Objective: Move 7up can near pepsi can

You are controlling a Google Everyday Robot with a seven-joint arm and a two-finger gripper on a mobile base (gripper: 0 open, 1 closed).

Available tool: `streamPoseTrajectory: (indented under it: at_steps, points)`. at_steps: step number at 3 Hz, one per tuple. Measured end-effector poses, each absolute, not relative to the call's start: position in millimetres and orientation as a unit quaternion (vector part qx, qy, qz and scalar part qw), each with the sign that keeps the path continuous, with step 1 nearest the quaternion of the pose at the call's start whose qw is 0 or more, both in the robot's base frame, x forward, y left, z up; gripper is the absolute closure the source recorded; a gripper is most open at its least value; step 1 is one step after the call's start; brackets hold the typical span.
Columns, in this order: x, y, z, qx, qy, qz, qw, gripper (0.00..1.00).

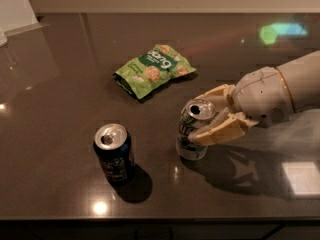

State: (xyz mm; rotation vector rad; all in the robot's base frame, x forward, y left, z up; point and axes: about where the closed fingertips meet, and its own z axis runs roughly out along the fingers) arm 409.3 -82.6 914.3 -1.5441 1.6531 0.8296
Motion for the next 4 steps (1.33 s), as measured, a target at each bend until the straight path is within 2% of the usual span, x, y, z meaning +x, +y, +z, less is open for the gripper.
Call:
streamPoseTrajectory:
  at_steps: [2, 3, 4]
  points:
    - [386, -35, 912, -0.646, 0.600, 0.339, 0.327, 1.00]
    - [382, -21, 908, -0.668, 0.586, 0.334, 0.314, 0.84]
    - [381, -16, 902, -0.679, 0.582, 0.328, 0.306, 0.61]
